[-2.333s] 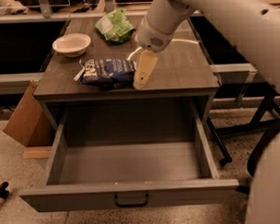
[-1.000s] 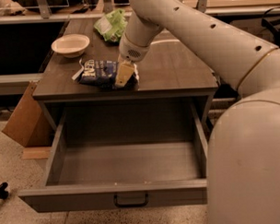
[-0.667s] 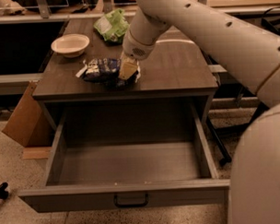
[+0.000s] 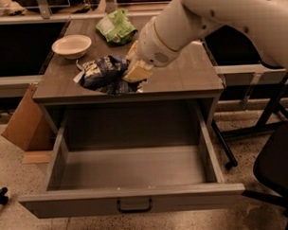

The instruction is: Place blue chip bag into top drawer

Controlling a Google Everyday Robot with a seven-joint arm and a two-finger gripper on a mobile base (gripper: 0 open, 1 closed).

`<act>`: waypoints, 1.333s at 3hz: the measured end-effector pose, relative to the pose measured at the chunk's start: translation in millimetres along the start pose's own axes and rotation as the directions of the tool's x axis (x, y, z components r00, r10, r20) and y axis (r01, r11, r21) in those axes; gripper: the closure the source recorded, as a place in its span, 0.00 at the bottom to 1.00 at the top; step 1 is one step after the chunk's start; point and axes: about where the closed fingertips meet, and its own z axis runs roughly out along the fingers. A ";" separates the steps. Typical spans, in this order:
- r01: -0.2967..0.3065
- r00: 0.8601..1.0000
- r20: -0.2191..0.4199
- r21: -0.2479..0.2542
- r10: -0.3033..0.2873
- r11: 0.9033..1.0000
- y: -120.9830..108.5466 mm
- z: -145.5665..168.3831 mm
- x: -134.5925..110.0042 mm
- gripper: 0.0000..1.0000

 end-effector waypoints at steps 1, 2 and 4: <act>-0.037 0.998 0.044 -0.005 0.037 0.999 10.0 -14.2 0.2 1.00; -0.031 0.999 0.042 -0.007 0.032 0.999 9.8 -12.5 -1.3 1.00; -0.067 0.998 0.017 -0.066 0.068 0.996 57.4 26.2 12.5 1.00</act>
Offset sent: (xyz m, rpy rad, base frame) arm -0.0138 -0.0089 0.0071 0.0525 0.0238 -0.0102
